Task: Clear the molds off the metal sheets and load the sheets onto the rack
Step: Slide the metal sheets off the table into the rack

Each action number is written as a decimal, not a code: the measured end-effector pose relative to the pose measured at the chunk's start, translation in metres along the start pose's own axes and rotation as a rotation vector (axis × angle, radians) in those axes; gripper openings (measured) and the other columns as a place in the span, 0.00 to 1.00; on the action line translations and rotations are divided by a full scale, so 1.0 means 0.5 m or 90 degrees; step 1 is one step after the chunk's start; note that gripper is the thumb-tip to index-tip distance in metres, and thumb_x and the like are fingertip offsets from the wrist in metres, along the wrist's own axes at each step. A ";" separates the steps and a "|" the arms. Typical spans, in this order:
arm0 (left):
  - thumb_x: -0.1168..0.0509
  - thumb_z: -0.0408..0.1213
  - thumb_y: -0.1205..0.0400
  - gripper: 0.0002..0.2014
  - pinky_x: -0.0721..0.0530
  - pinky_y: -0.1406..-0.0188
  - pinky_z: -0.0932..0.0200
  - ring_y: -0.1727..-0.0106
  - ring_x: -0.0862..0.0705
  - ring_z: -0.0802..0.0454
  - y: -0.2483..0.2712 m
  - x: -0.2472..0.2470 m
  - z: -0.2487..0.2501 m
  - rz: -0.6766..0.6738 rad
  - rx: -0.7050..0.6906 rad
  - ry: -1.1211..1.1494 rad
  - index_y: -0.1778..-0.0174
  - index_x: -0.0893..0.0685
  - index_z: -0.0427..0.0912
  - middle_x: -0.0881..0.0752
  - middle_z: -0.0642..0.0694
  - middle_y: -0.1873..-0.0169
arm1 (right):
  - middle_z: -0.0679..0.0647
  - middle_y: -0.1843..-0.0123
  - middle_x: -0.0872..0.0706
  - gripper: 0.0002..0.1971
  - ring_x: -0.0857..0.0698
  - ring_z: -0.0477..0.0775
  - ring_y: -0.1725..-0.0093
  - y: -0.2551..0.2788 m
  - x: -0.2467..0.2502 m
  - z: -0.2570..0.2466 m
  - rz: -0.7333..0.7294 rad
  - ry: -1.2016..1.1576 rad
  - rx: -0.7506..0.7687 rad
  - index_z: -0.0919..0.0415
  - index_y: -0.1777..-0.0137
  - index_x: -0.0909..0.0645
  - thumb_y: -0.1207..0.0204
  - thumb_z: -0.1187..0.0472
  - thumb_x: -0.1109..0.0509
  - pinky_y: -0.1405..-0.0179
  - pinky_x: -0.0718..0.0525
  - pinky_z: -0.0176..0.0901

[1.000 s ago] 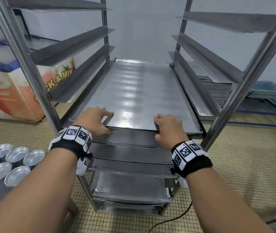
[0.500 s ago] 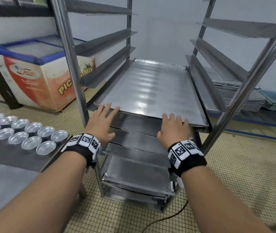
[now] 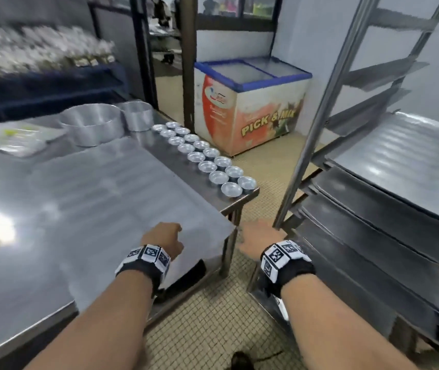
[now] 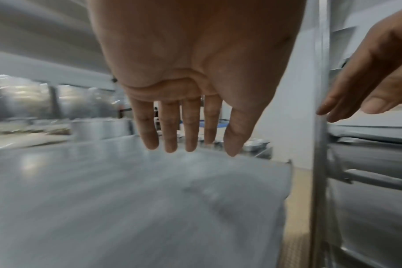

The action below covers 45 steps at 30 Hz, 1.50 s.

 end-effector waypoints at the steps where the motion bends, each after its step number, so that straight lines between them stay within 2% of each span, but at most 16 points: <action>1: 0.35 0.46 0.19 0.26 0.21 0.31 0.48 0.28 0.22 0.44 0.011 -0.015 -0.046 0.000 0.044 0.011 0.22 0.28 0.54 0.24 0.45 0.26 | 0.59 0.32 0.17 0.21 0.16 0.64 0.34 -0.023 -0.014 -0.036 -0.009 0.005 0.035 0.55 0.28 0.22 0.20 0.53 0.34 0.37 0.17 0.55; 3: 0.35 0.46 0.19 0.26 0.20 0.32 0.47 0.29 0.22 0.44 0.035 -0.047 -0.123 -0.006 0.130 0.022 0.23 0.27 0.53 0.21 0.46 0.29 | 0.57 0.27 0.20 0.23 0.19 0.63 0.29 -0.067 -0.048 -0.100 -0.030 -0.012 0.091 0.55 0.26 0.23 0.20 0.53 0.34 0.32 0.19 0.53; 6: 0.34 0.48 0.21 0.27 0.22 0.33 0.46 0.27 0.26 0.44 0.074 -0.093 -0.207 -0.007 0.250 0.052 0.24 0.27 0.54 0.22 0.48 0.30 | 0.55 0.28 0.18 0.22 0.18 0.62 0.30 -0.130 -0.106 -0.176 -0.075 0.008 0.149 0.55 0.28 0.20 0.21 0.52 0.32 0.33 0.18 0.52; 9: 0.33 0.54 0.21 0.32 0.27 0.30 0.44 0.21 0.37 0.40 0.098 -0.151 -0.239 -0.004 0.278 0.102 0.22 0.33 0.51 0.33 0.44 0.24 | 0.56 0.32 0.15 0.19 0.16 0.62 0.34 -0.186 -0.152 -0.225 -0.105 0.052 0.203 0.53 0.33 0.18 0.22 0.51 0.33 0.35 0.17 0.51; 11: 0.35 0.56 0.19 0.36 0.34 0.22 0.42 0.17 0.46 0.36 0.102 -0.179 -0.239 -0.005 0.277 0.108 0.17 0.41 0.51 0.45 0.40 0.18 | 0.55 0.31 0.18 0.22 0.21 0.62 0.30 -0.214 -0.168 -0.240 -0.091 0.079 0.249 0.48 0.32 0.20 0.25 0.44 0.32 0.33 0.20 0.52; 14: 0.35 0.56 0.18 0.41 0.47 0.17 0.39 0.15 0.56 0.33 0.094 -0.196 -0.231 -0.023 0.325 0.125 0.14 0.51 0.52 0.57 0.39 0.15 | 0.54 0.21 0.34 0.39 0.38 0.62 0.20 -0.244 -0.187 -0.230 -0.095 0.087 0.282 0.40 0.24 0.32 0.37 0.32 0.30 0.25 0.30 0.59; 17: 0.34 0.56 0.19 0.44 0.50 0.17 0.37 0.15 0.59 0.34 0.090 -0.196 -0.221 -0.035 0.352 0.140 0.14 0.54 0.53 0.60 0.39 0.15 | 0.54 0.11 0.60 0.56 0.60 0.65 0.13 -0.258 -0.207 -0.205 -0.141 0.104 0.303 0.36 0.14 0.54 0.40 0.26 0.30 0.17 0.48 0.69; 20: 0.36 0.56 0.18 0.44 0.53 0.17 0.36 0.15 0.62 0.35 0.096 -0.202 -0.213 -0.043 0.368 0.154 0.13 0.56 0.52 0.63 0.41 0.15 | 0.52 0.14 0.75 0.56 0.72 0.63 0.15 -0.253 -0.225 -0.181 -0.156 0.079 0.330 0.36 0.14 0.65 0.34 0.24 0.34 0.17 0.62 0.70; 25: 0.34 0.55 0.19 0.47 0.54 0.17 0.34 0.15 0.64 0.36 0.125 -0.218 -0.175 -0.046 0.376 0.153 0.13 0.59 0.51 0.66 0.42 0.15 | 0.51 0.17 0.81 0.55 0.79 0.61 0.18 -0.226 -0.250 -0.132 -0.149 0.067 0.360 0.37 0.15 0.70 0.32 0.20 0.41 0.18 0.70 0.69; 29: 0.36 0.58 0.18 0.46 0.53 0.16 0.36 0.15 0.64 0.38 0.162 -0.242 -0.142 -0.032 0.380 0.152 0.14 0.60 0.52 0.66 0.42 0.15 | 0.53 0.14 0.77 0.55 0.75 0.63 0.16 -0.200 -0.262 -0.099 -0.131 0.075 0.378 0.38 0.14 0.68 0.33 0.19 0.41 0.18 0.67 0.70; 33: 0.38 0.65 0.21 0.47 0.48 0.15 0.41 0.14 0.60 0.43 0.202 -0.263 -0.120 -0.019 0.407 0.155 0.14 0.58 0.55 0.63 0.45 0.14 | 0.54 0.11 0.61 0.55 0.57 0.65 0.13 -0.187 -0.252 -0.074 -0.102 0.087 0.399 0.38 0.14 0.55 0.38 0.19 0.38 0.16 0.54 0.69; 36: 0.37 0.69 0.24 0.46 0.44 0.16 0.42 0.13 0.53 0.47 0.224 -0.257 -0.098 0.015 0.445 0.148 0.15 0.50 0.59 0.56 0.50 0.13 | 0.52 0.14 0.47 0.52 0.45 0.60 0.16 -0.193 -0.234 -0.057 -0.081 0.055 0.394 0.40 0.17 0.44 0.39 0.22 0.32 0.19 0.43 0.64; 38: 0.32 0.68 0.28 0.45 0.41 0.18 0.39 0.15 0.46 0.45 0.235 -0.248 -0.083 0.099 0.525 0.174 0.17 0.43 0.59 0.47 0.50 0.15 | 0.52 0.19 0.38 0.48 0.39 0.60 0.20 -0.207 -0.221 -0.041 -0.027 -0.007 0.327 0.43 0.19 0.38 0.38 0.27 0.27 0.22 0.37 0.60; 40: 0.26 0.66 0.33 0.52 0.39 0.20 0.35 0.17 0.43 0.40 0.245 -0.247 -0.077 0.175 0.693 0.249 0.17 0.43 0.55 0.42 0.44 0.17 | 0.56 0.21 0.35 0.48 0.36 0.64 0.22 -0.229 -0.211 -0.014 0.025 -0.092 0.201 0.49 0.20 0.36 0.38 0.34 0.21 0.23 0.35 0.62; 42: 0.18 0.61 0.40 0.62 0.33 0.24 0.32 0.20 0.37 0.32 0.255 -0.253 -0.081 0.209 0.859 0.437 0.16 0.46 0.46 0.37 0.34 0.20 | 0.60 0.21 0.35 0.52 0.35 0.66 0.22 -0.250 -0.205 0.010 0.034 -0.167 0.103 0.54 0.19 0.37 0.41 0.39 0.17 0.24 0.33 0.67; 45: 0.12 0.54 0.49 0.58 0.17 0.40 0.40 0.36 0.19 0.32 0.261 -0.261 -0.100 0.218 0.943 0.626 0.27 0.33 0.36 0.20 0.34 0.36 | 0.61 0.22 0.32 0.54 0.32 0.68 0.24 -0.277 -0.195 0.031 0.026 -0.215 0.050 0.56 0.21 0.36 0.45 0.41 0.14 0.27 0.30 0.67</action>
Point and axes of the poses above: each hand's wrist, its own y-axis away from the middle knuckle, its own x-axis out of the back of the hand, z = x × y, the point moved 2 cm from there along -y, towards the middle knuckle
